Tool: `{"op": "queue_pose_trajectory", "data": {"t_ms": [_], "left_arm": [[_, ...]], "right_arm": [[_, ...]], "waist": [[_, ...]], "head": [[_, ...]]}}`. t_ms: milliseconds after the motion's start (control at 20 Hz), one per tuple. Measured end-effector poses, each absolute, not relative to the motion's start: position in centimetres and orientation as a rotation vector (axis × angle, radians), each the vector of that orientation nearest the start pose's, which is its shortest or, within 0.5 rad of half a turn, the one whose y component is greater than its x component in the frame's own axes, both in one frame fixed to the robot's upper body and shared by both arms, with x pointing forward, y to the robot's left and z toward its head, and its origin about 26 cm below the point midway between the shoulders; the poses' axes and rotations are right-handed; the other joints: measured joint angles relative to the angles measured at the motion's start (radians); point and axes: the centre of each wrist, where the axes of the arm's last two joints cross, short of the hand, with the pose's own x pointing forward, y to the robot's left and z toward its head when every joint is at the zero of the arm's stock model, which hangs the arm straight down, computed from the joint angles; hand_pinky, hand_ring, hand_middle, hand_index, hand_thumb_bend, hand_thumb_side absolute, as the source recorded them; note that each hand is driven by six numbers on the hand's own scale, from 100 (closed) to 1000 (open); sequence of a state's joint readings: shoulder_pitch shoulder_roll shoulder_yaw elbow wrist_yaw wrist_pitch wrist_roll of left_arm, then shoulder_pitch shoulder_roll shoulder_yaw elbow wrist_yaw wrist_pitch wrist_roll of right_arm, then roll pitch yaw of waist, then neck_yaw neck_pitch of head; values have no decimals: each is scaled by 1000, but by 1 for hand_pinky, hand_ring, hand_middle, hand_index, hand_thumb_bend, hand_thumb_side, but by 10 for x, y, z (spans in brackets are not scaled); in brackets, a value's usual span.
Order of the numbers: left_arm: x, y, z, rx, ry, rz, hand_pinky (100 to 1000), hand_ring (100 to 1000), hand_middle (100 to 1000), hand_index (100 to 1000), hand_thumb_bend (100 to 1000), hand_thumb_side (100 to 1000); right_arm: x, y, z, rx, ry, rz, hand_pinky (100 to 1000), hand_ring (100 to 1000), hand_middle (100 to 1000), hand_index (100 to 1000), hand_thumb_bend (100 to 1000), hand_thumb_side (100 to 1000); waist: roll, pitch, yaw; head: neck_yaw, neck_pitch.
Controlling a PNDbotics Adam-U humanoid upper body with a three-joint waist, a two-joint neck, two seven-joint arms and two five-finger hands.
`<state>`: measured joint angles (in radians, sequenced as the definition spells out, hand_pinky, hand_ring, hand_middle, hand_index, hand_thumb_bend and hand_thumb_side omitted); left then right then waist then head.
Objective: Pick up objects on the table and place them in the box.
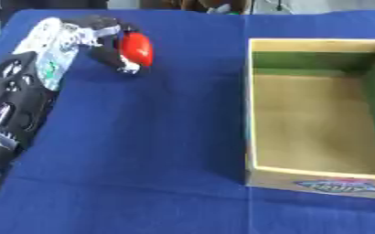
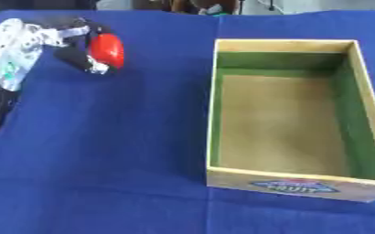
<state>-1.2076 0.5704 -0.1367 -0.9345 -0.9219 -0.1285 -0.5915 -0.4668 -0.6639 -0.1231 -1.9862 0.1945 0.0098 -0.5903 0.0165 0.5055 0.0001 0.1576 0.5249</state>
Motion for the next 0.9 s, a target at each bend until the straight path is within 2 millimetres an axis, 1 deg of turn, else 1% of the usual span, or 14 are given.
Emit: {"op": "queue_pose_trajectory", "data": {"t_ms": [100,250,350,650,850,900], "left_arm": [[478,287,342,1073,-1338,-1506,378,614,788,979,478,606],[479,287,342,1070,-1337,-1504,325,568,726,956,419,568],[478,286,344,1064,-1345,-1500,305,554,717,945,410,558],[479,283,343,1030,-1412,-1465,255,514,641,897,393,553],[480,281,342,1016,-1448,-1447,252,510,629,899,389,561],[480,281,342,1014,-1454,-1444,241,498,591,879,381,566]], "right_arm": [[297,-316,300,1289,3246,60,764,742,772,757,100,924],[297,-316,300,1288,3246,62,765,743,772,756,100,925],[297,-316,300,1289,3246,66,765,742,771,755,100,925],[297,-316,300,1290,3245,88,766,742,771,755,100,924],[298,-315,299,1294,3249,104,766,741,770,754,100,921],[298,-315,299,1295,3249,105,766,741,770,754,100,920]], "waist": [[0,0,0],[0,0,0],[0,1,0],[-1,5,-4],[-3,7,-4],[-3,7,-4]], "head": [[0,0],[0,0],[0,0],[4,-8],[4,-8],[4,-8]]}}
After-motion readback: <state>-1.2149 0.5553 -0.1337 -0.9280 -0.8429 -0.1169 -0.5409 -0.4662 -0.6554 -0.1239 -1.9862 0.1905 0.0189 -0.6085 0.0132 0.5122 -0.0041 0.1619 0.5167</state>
